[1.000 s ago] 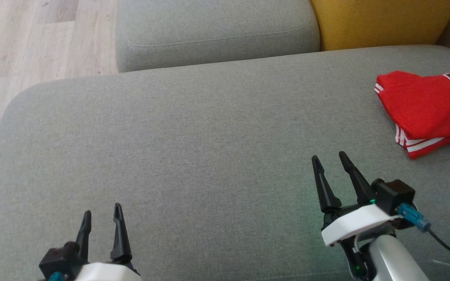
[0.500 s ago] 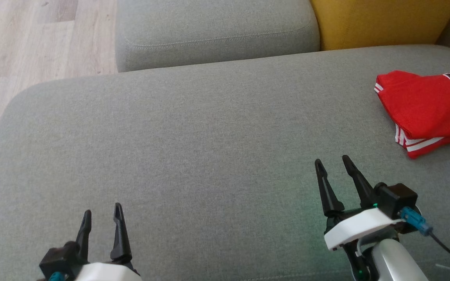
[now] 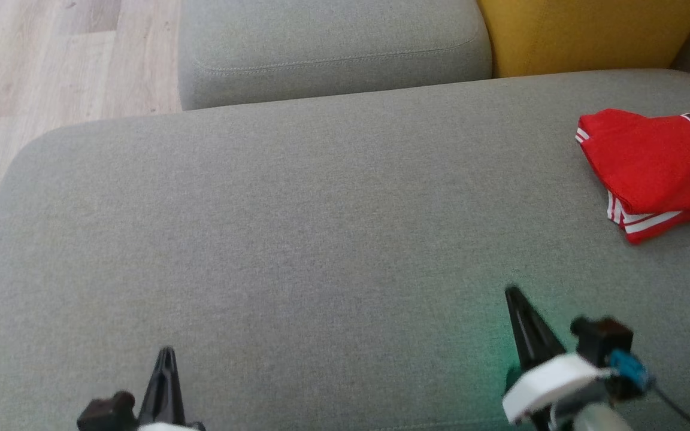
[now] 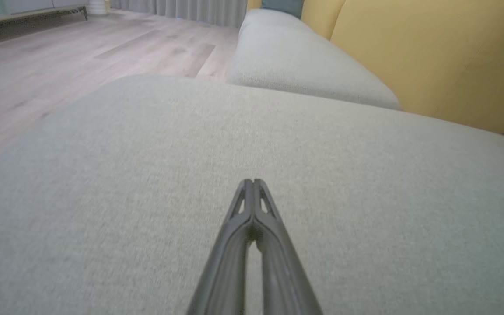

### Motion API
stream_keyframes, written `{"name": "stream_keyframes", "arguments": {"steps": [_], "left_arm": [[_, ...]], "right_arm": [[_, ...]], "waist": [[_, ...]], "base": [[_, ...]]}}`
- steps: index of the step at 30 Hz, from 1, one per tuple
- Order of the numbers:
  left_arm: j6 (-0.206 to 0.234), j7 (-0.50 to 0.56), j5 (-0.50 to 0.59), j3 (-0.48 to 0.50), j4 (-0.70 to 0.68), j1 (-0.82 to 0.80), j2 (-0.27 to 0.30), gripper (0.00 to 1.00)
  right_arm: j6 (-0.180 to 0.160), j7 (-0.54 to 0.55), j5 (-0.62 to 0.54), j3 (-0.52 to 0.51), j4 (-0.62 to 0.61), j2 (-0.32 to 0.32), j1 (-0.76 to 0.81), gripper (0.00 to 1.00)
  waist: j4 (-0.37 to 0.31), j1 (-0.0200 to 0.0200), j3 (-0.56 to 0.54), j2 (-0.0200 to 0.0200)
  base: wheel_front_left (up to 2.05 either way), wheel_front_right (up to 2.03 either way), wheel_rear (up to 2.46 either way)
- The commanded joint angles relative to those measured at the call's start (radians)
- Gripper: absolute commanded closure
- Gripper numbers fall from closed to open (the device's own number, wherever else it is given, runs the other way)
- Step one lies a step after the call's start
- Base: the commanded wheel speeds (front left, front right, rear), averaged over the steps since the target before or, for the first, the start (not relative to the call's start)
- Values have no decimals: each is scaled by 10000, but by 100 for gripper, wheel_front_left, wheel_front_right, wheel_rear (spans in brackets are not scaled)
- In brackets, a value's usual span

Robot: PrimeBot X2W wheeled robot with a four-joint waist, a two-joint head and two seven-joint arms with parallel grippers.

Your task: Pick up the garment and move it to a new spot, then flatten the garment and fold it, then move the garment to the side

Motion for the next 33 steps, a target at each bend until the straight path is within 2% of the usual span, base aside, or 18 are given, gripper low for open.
{"name": "stream_keyframes", "arguments": {"steps": [1, 33], "left_arm": [[-17, 16, -127, 7, -87, -33, 1, 100], [-717, 743, -3797, 438, 248, -867, 192, 100]], "right_arm": [[1, 12, 129, -15, -98, -2, -47, 100], [18, 611, 3803, -583, -486, -137, -166, 100]], "waist": [[6, 0, 3, 0], [187, 0, 69, 0]], "base": [[0, 0, 0], [0, 0, 0]]}}
